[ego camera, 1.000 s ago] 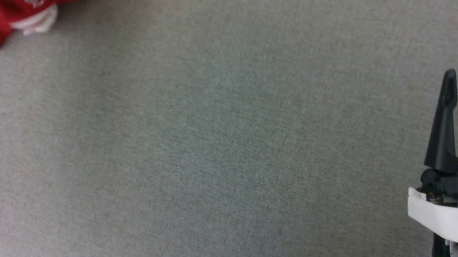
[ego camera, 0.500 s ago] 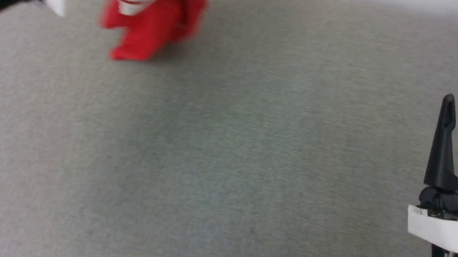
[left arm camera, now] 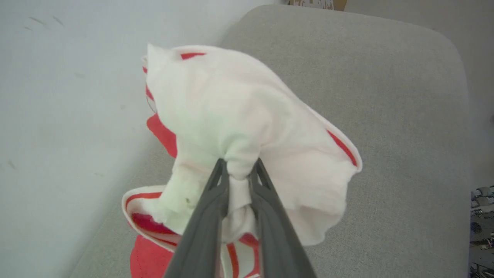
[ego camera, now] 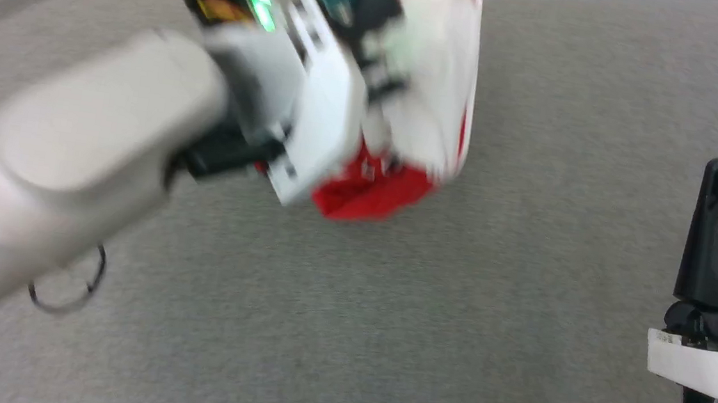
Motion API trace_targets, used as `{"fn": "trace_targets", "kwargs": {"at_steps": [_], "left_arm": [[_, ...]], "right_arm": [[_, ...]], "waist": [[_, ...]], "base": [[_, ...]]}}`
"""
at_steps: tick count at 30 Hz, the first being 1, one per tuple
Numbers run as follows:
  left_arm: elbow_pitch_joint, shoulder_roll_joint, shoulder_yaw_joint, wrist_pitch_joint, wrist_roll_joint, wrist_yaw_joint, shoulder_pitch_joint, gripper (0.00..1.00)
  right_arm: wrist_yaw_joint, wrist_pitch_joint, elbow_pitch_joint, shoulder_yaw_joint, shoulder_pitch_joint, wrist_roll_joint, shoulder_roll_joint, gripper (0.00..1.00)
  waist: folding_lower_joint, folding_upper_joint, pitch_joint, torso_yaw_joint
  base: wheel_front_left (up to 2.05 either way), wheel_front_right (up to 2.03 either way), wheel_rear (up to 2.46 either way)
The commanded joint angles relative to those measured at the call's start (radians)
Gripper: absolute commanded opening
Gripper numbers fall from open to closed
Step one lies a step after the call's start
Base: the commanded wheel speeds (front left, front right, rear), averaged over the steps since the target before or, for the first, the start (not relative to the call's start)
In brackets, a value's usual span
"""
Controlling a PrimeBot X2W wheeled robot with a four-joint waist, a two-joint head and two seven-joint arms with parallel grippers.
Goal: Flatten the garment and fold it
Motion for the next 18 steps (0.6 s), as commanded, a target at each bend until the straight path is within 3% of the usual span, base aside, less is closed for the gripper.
{"fn": "trace_targets", "kwargs": {"at_steps": [1, 6, 11, 15, 18], "left_arm": [[0.02, -0.02, -0.037, -0.007, -0.016, -0.001, 0.03, 0.0], [0.083, -0.099, -0.108, 0.005, -0.027, -0.001, 0.11, 0.0], [0.08, -0.179, -0.112, 0.12, 0.067, -0.001, 0.289, 0.0], [0.078, -0.202, -0.112, 0.196, 0.135, -0.001, 0.397, 0.0], [0.091, -0.204, -0.112, 0.182, 0.162, -0.001, 0.42, 0.0]], "right_arm": [[-0.001, -0.005, 0.0, -0.002, 0.007, 0.008, 0.002, 1.0], [-0.001, -0.005, -0.004, -0.007, -0.004, 0.019, 0.002, 1.0], [-0.001, -0.005, 0.001, -0.002, -0.023, 0.025, 0.002, 1.0], [-0.001, -0.005, 0.009, 0.005, -0.036, 0.025, 0.002, 1.0], [-0.001, -0.005, 0.012, 0.002, -0.034, 0.021, 0.002, 1.0]], "waist": [[0.0001, 0.0, 0.016, -0.08], [0.0001, 0.0, 0.053, -0.095], [0.0001, 0.0, 0.079, -0.098], [0.0001, 0.0, 0.079, -0.096], [0.0001, 0.0, 0.061, -0.084]], "base": [[0.0, 0.0, 0.0], [0.0, 0.0, 0.0], [0.0, 0.0, 0.0], [0.0, 0.0, 0.0], [0.0, 0.0, 0.0]]}}
